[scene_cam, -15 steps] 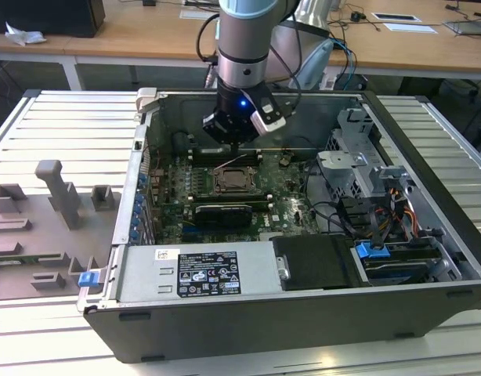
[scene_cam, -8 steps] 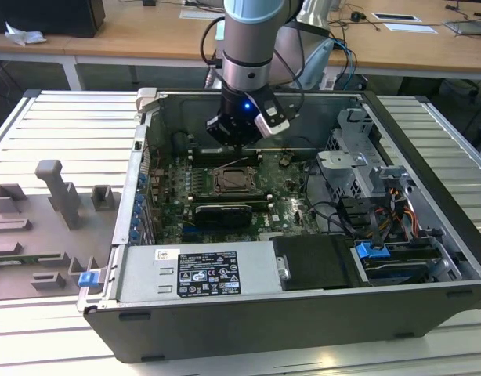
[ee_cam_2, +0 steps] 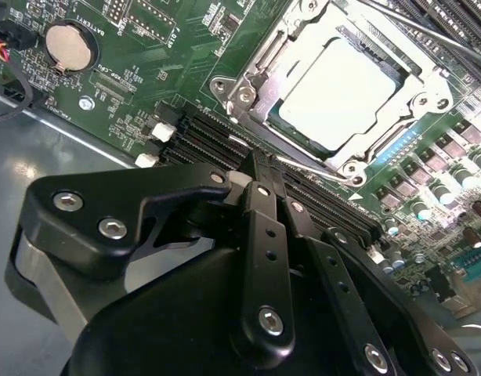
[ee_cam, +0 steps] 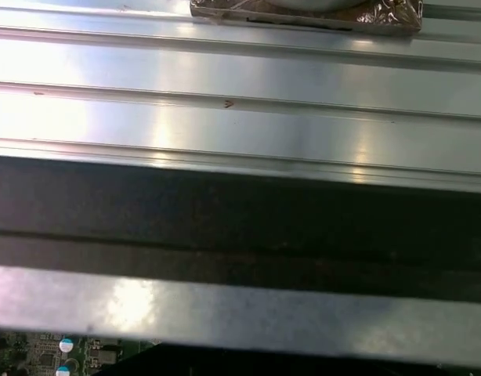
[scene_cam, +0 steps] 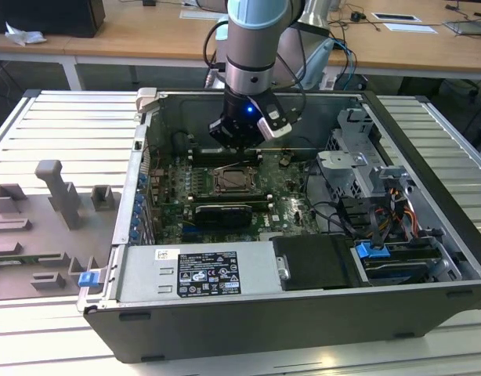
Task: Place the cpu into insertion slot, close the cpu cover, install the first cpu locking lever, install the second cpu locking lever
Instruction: 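Install the first cpu locking lever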
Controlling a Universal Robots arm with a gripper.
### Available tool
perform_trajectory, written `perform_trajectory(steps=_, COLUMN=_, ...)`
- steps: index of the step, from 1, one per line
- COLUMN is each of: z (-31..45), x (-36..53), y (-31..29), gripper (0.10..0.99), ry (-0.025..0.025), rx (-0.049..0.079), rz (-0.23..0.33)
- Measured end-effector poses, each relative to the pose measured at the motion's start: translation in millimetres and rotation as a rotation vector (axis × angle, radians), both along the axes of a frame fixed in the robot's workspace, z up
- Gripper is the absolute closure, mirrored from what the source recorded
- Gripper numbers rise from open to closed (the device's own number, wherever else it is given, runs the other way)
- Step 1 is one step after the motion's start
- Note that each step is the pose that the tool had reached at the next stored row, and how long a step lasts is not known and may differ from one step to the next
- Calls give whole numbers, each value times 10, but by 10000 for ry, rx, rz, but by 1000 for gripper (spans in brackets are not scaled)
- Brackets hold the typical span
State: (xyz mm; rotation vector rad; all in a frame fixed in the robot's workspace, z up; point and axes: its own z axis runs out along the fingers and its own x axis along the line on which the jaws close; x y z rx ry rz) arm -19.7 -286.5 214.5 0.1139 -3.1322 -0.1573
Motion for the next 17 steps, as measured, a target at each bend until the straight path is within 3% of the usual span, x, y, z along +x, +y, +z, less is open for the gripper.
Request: perform_trajectory(steps=17, z=-93, x=34, y=1, gripper=980, ry=-1, rx=-108, rz=1)
